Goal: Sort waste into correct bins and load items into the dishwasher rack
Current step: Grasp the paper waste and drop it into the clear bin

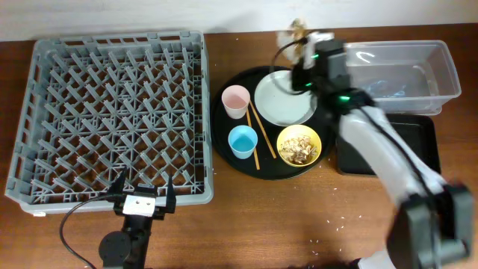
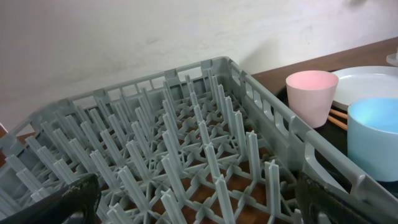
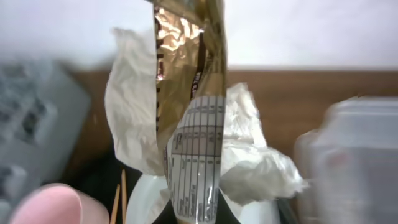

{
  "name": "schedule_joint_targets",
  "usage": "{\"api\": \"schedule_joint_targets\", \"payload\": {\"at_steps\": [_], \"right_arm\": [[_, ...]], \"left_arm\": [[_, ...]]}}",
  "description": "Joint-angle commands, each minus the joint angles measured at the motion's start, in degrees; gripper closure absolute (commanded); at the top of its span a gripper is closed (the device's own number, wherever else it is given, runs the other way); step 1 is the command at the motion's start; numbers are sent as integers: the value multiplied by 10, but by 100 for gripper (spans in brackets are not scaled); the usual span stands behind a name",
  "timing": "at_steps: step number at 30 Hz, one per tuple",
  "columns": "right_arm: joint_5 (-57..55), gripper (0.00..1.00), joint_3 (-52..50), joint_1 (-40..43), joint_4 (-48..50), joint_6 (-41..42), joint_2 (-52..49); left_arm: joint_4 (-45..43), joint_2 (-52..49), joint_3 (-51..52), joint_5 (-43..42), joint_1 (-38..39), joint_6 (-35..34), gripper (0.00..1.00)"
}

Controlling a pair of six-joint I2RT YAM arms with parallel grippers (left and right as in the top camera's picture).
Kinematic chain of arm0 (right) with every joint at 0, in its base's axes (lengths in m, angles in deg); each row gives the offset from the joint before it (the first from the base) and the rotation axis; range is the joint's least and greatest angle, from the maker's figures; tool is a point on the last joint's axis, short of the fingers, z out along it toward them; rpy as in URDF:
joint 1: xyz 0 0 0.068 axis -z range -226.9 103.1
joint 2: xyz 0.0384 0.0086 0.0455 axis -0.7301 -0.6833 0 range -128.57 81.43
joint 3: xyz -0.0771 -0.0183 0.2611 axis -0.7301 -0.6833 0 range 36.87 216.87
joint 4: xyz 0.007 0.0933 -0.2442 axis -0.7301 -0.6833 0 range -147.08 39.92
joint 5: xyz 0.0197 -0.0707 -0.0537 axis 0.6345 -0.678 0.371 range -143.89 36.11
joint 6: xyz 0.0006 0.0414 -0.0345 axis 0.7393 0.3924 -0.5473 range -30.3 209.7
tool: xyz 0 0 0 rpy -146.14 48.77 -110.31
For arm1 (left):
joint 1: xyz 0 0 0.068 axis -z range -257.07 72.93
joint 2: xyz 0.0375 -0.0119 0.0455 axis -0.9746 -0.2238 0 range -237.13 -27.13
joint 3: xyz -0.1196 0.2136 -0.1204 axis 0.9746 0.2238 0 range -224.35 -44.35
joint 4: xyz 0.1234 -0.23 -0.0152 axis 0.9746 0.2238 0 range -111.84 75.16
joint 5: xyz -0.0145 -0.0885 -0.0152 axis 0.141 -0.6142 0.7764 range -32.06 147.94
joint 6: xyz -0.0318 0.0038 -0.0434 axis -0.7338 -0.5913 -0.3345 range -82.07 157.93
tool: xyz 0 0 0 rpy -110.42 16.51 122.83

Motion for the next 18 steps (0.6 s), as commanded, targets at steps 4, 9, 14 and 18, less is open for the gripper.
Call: {"api": "schedule_joint_targets", "payload": {"at_steps": [4, 9, 14, 18], "right_arm": [[-44, 96, 10, 117, -44, 120, 68], [-111, 96, 10, 166, -37, 241, 22], [-146, 96, 10, 173, 40, 264, -63], [-173, 96, 10, 173, 103, 264, -118]], "left_arm": [[2, 3, 3, 2, -2, -5, 0], [2, 3, 3, 2, -2, -5, 0], [2, 3, 3, 2, -2, -5, 0], [2, 3, 3, 2, -2, -5, 0]]}}
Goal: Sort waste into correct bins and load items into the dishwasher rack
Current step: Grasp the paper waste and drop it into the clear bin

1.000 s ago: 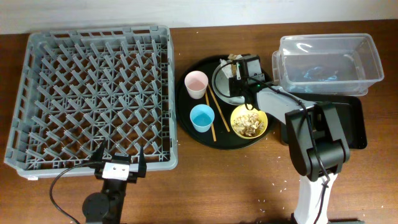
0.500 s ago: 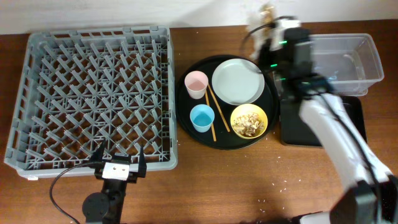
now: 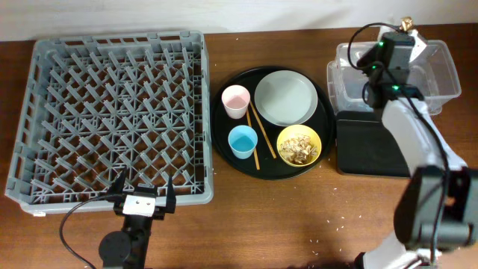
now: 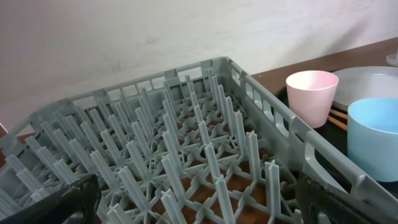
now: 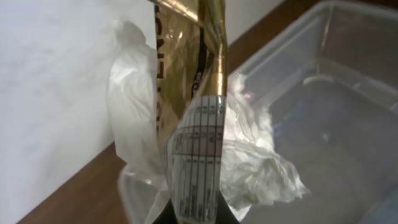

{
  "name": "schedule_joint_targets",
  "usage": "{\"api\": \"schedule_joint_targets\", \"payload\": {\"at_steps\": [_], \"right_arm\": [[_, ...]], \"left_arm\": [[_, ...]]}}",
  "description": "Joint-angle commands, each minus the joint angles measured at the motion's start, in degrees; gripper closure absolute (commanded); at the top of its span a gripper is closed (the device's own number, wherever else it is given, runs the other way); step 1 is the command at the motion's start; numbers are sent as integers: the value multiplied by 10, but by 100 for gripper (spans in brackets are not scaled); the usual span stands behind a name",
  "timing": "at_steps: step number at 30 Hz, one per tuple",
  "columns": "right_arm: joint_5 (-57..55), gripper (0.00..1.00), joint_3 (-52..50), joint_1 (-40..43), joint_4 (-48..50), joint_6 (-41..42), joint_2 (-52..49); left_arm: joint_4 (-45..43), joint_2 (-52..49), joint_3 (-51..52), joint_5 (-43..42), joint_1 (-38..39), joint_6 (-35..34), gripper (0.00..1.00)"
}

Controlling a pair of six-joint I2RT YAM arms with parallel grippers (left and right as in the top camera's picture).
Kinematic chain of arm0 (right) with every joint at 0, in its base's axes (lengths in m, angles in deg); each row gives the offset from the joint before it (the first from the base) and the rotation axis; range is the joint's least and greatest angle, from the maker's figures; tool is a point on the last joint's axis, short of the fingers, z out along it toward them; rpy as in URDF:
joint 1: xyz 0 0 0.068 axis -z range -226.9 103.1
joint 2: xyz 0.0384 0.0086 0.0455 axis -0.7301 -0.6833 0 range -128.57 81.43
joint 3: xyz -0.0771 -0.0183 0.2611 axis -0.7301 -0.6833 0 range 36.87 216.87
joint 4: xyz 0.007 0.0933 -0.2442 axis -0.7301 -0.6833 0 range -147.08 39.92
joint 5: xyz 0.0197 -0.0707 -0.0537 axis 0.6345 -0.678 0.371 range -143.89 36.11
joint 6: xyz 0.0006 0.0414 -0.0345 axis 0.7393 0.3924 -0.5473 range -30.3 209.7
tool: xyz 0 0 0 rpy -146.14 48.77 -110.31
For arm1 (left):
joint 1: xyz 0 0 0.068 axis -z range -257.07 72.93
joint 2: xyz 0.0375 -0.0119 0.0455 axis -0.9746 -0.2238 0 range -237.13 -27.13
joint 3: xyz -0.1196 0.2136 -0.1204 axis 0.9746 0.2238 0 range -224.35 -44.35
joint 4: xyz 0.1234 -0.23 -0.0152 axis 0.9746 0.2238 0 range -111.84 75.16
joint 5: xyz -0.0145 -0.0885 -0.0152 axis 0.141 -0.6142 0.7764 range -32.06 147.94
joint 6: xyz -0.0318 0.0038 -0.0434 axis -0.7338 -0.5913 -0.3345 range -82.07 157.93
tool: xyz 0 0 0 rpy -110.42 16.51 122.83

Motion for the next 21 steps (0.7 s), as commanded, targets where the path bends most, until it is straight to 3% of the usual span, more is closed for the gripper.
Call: {"api": "schedule_joint_targets", "payload": {"at_steps": [1, 2, 3, 5, 6, 11, 12, 15, 21], "right_arm": [[-46, 96, 2, 1, 42, 18, -42], [-48, 91, 2, 1, 48, 18, -47], [-52, 78, 2, 1, 48, 18, -47], [-52, 37, 2, 1, 48, 17, -46], [-52, 32, 2, 1, 48, 14, -45], [-30, 32, 2, 0, 25, -9, -14], [-14, 28, 2, 0, 20, -15, 1], [63, 2, 2, 0, 5, -70, 47], [293, 1, 2, 0, -186, -99, 180]], "left_arm": [[2, 3, 3, 2, -2, -5, 0], [2, 3, 3, 2, -2, -5, 0], [2, 3, 3, 2, -2, -5, 0], [2, 3, 3, 2, -2, -5, 0], [2, 3, 3, 2, -2, -5, 0], [2, 3, 3, 2, -2, -5, 0], [2, 3, 3, 2, -2, -5, 0], [2, 3, 3, 2, -2, -5, 0], [2, 3, 3, 2, -2, -5, 0]]}}
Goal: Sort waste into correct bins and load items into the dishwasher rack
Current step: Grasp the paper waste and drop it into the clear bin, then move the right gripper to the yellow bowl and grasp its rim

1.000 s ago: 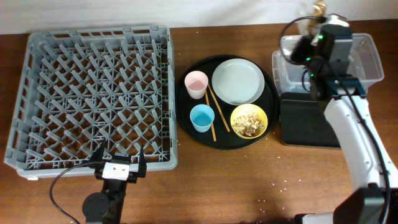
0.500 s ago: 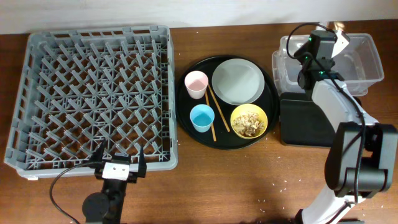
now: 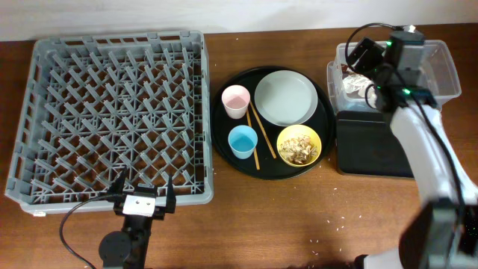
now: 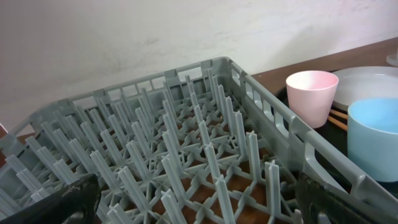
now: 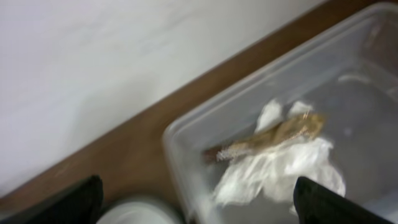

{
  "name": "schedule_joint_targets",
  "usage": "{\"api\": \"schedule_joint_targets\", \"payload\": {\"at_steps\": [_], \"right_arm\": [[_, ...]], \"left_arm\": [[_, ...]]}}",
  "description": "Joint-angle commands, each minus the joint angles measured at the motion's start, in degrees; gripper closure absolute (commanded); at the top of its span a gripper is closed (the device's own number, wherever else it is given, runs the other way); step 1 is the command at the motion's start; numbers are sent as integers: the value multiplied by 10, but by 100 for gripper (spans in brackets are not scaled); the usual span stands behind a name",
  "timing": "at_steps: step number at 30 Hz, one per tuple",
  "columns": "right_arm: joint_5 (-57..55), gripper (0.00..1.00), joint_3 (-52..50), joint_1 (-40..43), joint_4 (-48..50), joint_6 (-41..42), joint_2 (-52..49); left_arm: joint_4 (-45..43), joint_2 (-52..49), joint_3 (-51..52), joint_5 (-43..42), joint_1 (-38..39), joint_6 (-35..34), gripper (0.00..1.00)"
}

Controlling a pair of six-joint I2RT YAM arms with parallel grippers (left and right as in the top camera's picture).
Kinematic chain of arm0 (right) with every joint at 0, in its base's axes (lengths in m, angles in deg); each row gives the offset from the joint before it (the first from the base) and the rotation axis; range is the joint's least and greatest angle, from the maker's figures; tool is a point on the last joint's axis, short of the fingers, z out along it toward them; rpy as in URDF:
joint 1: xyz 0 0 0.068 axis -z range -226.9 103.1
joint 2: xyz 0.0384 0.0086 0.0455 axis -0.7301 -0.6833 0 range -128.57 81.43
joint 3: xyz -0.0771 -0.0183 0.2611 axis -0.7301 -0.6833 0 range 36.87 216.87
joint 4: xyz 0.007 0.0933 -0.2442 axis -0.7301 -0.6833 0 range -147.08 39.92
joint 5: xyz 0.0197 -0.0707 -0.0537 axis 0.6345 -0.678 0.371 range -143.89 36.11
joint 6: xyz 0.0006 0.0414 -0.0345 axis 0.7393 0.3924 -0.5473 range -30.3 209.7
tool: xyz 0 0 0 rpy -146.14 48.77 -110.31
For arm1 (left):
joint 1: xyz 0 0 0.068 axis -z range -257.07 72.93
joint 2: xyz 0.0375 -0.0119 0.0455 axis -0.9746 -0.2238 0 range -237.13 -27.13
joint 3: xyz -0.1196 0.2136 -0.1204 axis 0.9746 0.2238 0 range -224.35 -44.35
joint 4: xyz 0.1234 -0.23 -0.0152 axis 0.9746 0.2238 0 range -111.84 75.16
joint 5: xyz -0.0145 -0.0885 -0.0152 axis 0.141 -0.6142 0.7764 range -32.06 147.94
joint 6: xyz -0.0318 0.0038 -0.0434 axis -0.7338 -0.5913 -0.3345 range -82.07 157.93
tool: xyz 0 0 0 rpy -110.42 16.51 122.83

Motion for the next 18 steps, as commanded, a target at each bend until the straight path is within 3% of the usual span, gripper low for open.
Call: {"api": "schedule_joint_targets", "payload": {"at_steps": [1, 3, 6, 14, 18], "right_arm": [[182, 2, 2, -1, -90, -23, 78], [231, 0, 2, -2, -134, -36, 94], [265, 11, 1, -36, -217, -51, 94], [39, 19, 1, -230, -275, -50, 27], [2, 25, 1, -274, -270, -49, -27]], "left_arm": [[2, 2, 3, 2, -2, -5, 0], [2, 2, 3, 2, -2, -5, 0], [2, 2, 3, 2, -2, -5, 0], [2, 2, 3, 2, -2, -5, 0], [2, 2, 3, 2, -3, -5, 0]]}}
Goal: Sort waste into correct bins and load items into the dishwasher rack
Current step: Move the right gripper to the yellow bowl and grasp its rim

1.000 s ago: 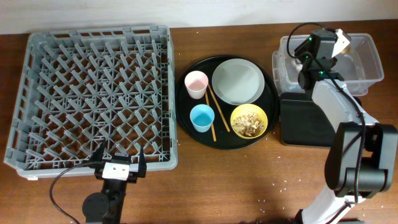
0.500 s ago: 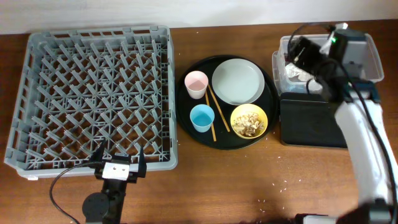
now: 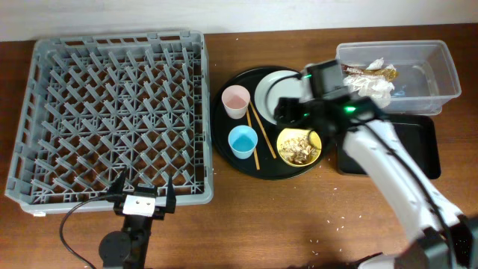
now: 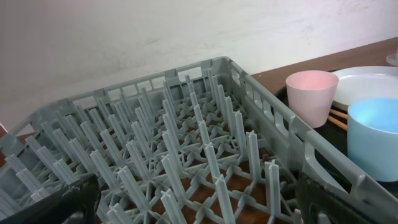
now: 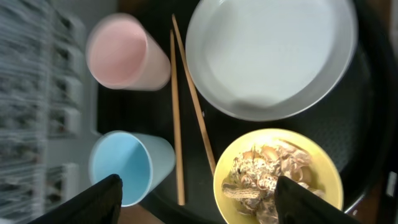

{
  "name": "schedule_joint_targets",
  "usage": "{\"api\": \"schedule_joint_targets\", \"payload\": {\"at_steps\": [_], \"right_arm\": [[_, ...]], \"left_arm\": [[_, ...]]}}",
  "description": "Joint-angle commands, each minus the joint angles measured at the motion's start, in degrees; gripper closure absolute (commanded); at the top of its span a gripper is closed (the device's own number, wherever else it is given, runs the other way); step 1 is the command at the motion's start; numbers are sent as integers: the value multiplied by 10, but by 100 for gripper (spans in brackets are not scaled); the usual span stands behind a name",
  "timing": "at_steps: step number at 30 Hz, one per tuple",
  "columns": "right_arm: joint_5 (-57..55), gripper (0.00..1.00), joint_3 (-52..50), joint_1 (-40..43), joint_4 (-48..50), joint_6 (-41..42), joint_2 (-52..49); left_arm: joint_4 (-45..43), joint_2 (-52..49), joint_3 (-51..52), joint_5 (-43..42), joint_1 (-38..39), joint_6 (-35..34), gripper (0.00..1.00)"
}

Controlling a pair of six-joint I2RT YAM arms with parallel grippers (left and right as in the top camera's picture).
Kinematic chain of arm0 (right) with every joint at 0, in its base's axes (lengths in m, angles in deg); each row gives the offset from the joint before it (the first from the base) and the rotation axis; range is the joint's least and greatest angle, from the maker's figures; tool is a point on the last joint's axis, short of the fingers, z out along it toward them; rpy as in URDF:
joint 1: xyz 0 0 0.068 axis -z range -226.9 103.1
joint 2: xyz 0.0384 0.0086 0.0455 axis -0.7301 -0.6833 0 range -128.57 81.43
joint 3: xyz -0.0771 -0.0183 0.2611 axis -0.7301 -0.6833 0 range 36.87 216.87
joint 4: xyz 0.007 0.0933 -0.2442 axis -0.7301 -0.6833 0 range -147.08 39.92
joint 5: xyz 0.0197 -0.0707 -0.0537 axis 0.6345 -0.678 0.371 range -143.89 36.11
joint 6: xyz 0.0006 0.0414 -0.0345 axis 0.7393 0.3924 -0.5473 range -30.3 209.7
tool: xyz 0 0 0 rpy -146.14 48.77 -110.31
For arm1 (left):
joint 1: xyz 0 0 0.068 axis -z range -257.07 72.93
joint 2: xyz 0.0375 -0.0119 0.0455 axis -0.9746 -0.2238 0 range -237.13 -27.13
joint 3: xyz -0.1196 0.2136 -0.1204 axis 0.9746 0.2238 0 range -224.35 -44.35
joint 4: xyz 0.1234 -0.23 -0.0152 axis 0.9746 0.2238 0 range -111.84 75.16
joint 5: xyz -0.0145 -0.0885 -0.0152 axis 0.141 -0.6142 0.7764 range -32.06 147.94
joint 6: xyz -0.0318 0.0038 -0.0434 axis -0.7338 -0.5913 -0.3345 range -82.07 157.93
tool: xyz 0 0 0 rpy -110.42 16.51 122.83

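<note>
My right gripper [image 3: 287,109] hangs open and empty over the black round tray [image 3: 269,161]; in the right wrist view the gripper [image 5: 199,199] looks down on it. On the tray stand a pink cup [image 5: 127,53], a blue cup [image 5: 127,168], a white plate [image 5: 270,56], a yellow bowl [image 5: 280,174] of food scraps and wooden chopsticks [image 5: 177,124]. A gold wrapper and crumpled tissue [image 3: 370,78] lie in the clear bin [image 3: 437,75]. The grey dishwasher rack [image 3: 112,112] holds nothing. My left gripper [image 3: 142,196] rests open at the rack's front edge.
A black bin [image 3: 422,149] sits in front of the clear bin, right of the tray; my right arm crosses over its left part. The rack fills the table's left half. Bare wood runs along the table's front.
My right gripper, open over the clear bin then, is now to the left, above the tray between the plate and the yellow bowl. The left arm has not moved.
First my right gripper held the gold wrapper and tissue up over the plate. Then it held them above the clear bin. Then it was open there, with the trash lying in the bin. Now it is open over the tray.
</note>
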Motion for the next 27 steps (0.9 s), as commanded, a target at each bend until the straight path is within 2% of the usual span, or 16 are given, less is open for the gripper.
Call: {"api": "schedule_joint_targets", "payload": {"at_steps": [1, 5, 8, 12, 18, 23, 27], "right_arm": [[-73, 26, -2, -38, 5, -4, -62], [-80, 40, -2, -52, 6, -3, -126], [-82, 44, -2, -53, 7, 9, -159], [-81, 50, -2, -53, 3, 27, -186], [-79, 67, -2, -53, 0, 42, -193], [-80, 68, -10, -54, -14, 61, -195], [-83, 74, -11, -59, -14, 61, -195]], "left_arm": [[2, 3, 3, 2, -2, -5, 0], [2, 3, 3, 2, -2, -5, 0], [2, 3, 3, 2, -2, -5, 0], [2, 3, 3, 2, -2, -5, 0], [2, 3, 3, 2, -2, -5, 0], [2, 3, 3, 2, -2, -5, 0], [2, 3, 3, 2, -2, -5, 0]]}}
